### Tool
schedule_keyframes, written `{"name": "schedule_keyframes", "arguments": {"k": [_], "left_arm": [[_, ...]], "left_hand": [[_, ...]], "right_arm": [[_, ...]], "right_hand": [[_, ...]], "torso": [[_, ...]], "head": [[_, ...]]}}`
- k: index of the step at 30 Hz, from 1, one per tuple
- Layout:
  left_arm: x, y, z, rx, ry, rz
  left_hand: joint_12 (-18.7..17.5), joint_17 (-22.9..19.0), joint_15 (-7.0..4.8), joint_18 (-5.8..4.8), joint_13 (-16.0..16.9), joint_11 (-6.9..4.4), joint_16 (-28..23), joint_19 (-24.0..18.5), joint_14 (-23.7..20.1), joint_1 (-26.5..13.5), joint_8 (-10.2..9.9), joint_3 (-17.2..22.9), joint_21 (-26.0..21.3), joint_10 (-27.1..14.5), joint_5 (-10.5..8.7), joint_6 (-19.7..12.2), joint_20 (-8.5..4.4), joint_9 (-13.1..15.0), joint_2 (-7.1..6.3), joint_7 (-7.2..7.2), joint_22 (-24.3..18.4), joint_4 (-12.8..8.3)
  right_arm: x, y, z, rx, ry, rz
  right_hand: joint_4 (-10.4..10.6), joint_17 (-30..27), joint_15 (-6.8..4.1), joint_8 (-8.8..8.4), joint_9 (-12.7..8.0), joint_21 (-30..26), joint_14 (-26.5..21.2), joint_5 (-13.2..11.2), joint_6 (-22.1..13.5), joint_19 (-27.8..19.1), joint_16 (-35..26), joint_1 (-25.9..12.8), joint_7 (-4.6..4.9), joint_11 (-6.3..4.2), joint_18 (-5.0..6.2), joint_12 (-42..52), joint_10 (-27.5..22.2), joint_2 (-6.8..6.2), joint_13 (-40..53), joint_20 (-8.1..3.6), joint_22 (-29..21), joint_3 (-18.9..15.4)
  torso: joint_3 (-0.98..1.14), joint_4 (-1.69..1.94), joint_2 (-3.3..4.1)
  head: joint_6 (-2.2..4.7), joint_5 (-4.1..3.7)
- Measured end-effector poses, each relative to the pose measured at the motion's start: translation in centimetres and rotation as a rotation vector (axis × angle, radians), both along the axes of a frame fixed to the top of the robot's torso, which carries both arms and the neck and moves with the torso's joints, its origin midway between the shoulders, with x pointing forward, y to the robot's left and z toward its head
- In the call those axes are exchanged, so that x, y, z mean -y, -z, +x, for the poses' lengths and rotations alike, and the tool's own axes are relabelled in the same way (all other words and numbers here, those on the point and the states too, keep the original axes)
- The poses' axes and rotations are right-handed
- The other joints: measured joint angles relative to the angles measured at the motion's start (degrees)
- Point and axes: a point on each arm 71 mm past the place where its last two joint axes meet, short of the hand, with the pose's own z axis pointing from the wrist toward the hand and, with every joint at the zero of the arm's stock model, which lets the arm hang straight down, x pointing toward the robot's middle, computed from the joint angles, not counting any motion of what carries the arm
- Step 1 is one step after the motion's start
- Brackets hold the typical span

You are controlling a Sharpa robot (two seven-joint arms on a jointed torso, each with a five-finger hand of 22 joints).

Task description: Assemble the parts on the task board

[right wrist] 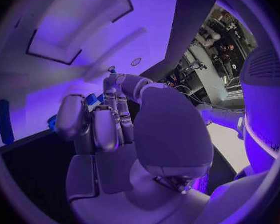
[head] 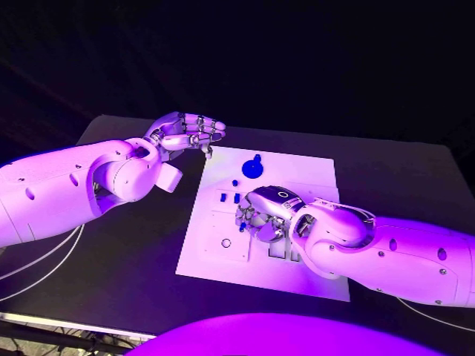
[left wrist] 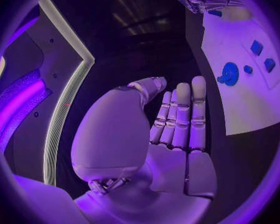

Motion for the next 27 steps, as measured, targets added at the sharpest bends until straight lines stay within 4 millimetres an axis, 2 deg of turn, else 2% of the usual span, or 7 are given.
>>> {"name": "schedule_keyframes", "arguments": {"k": [27], "left_arm": [[-0.11, 0.07, 0.06, -0.004, -0.001, 0.005]], "left_hand": [[0.4, 0.0, 0.00, 0.00, 0.0, 0.00, 0.0, 0.0, 0.0, 0.0, 0.0, 0.0, 0.0, 0.0, 0.00, 0.0, 0.00, 0.0, 0.00, 0.00, 0.0, 0.0]], "right_arm": [[-0.01, 0.19, 0.05, -0.001, -0.003, -0.025]], "right_hand": [[0.0, -0.1, 0.00, 0.05, 0.1, 0.0, 0.0, -0.2, -0.1, 0.0, 0.0, 0.0, -0.11, -0.01, 0.00, -0.3, 0.0, -0.01, 0.0, 0.00, 0.0, 0.0]], "torso": [[0.02, -0.02, 0.00]], "head": [[-0.01, -0.18]]}}
